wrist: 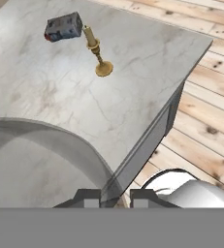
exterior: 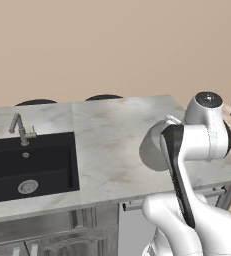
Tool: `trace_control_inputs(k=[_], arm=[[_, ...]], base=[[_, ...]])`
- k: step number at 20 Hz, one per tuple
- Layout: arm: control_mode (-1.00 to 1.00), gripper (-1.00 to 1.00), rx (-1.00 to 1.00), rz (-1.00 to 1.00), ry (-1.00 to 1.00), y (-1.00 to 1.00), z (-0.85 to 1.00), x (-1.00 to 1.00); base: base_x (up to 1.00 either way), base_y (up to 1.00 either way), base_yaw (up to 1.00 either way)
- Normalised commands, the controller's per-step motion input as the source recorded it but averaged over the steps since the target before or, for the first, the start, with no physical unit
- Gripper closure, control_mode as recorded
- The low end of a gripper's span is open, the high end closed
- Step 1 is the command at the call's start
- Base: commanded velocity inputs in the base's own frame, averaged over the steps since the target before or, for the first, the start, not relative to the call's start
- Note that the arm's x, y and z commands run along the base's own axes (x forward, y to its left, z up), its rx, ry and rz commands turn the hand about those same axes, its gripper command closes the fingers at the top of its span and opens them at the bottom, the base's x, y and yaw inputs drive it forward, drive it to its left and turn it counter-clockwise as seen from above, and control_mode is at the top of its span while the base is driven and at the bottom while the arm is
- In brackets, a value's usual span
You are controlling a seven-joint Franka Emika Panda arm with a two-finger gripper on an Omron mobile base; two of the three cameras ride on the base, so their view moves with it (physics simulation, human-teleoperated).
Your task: Pick the candle and jar from the dining table and place them in the open cabinet. Close the cabinet after placing the objects.
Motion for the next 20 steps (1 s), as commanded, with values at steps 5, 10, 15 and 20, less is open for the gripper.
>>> trace_control_inputs(k=[5,10,15,20], arm=[[-1.00,1.00,0.00,0.00,-0.01,0.00,-0.02,-0.42],[-1.00,1.00,0.00,0.00,0.00,0.00,-0.01,-0.07],[-1.00,1.00,0.00,0.00,0.00,0.00,0.00,0.02],[-1.00,1.00,0.00,0.00,0.00,0.00,0.00,0.04]], base=[[0.00,0.00,0.00],[0.00,0.00,0.00],[0.00,0.00,0.00],[0.00,0.00,0.00]])
